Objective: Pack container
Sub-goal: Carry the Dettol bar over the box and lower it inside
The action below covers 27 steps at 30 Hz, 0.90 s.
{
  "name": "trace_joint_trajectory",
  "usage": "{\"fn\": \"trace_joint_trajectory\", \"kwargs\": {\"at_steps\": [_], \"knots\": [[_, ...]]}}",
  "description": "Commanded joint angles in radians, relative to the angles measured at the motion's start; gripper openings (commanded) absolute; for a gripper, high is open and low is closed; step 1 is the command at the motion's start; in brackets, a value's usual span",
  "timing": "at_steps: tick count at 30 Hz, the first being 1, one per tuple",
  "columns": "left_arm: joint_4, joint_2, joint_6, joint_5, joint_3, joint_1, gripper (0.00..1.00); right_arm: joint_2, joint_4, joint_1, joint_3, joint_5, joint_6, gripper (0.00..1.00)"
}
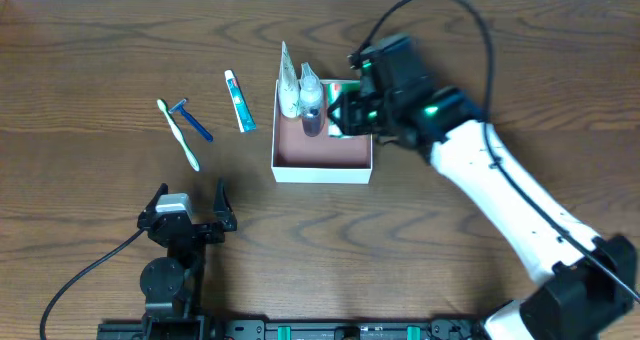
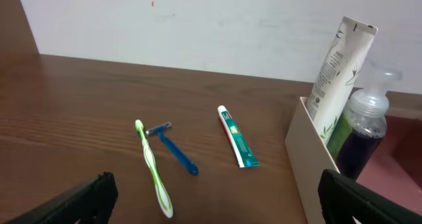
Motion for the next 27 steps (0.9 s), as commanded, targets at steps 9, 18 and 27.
{"fn": "trace_joint_trajectory", "kwargs": {"at_steps": [9, 18, 27], "knots": [[-0.037, -0.006, 0.017, -0.008, -0.018, 0.005, 0.98, 0.126, 0.077, 0.157, 0.004, 0.288, 0.357, 0.01], [-0.037, -0.006, 0.017, -0.009, -0.018, 0.005, 0.98, 0.200, 0.138, 0.195, 0.004, 0.319, 0.332, 0.01], [-0.037, -0.006, 0.017, -0.009, -0.018, 0.005, 0.98, 0.238, 0.162, 0.206, 0.004, 0.343, 0.272, 0.01]]}}
